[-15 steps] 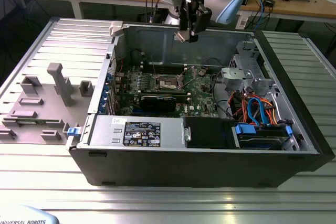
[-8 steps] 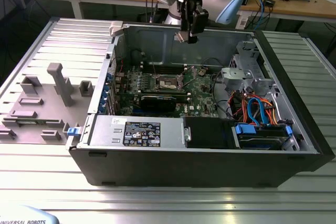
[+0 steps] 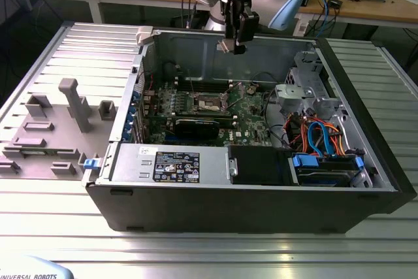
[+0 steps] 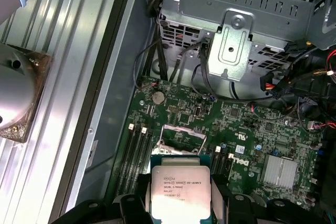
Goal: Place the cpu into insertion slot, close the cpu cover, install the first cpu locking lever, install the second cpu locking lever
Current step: 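Place the cpu into insertion slot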
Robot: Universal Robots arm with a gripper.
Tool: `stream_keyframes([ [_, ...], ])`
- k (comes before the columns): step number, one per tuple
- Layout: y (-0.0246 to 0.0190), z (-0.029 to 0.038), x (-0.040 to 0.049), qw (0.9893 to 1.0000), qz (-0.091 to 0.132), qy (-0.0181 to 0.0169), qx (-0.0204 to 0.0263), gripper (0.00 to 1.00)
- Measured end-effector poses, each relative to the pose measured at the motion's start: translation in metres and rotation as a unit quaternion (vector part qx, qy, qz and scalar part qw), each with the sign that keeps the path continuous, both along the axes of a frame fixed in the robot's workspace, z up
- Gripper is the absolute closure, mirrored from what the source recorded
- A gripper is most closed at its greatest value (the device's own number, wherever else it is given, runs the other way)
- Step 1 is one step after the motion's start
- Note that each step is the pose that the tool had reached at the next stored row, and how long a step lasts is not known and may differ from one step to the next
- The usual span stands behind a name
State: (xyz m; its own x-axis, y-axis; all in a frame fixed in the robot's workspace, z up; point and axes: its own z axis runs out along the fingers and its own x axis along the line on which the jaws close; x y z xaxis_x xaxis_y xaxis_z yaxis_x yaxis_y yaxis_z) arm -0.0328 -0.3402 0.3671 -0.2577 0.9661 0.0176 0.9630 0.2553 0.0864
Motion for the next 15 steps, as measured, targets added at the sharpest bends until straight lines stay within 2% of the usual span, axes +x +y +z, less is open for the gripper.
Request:
stream_keyframes([
  [10,0.0001,-0.0004,-0.0017,1.0,-0.004,0.0,0.0,0.46],
  [12,0.0,-0.0023,-0.0019,0.9997,-0.023,0.0,0.0,0.46],
  [15,0.0001,-0.0094,-0.0022,0.9983,-0.058,0.0003,0.0,0.46],
])
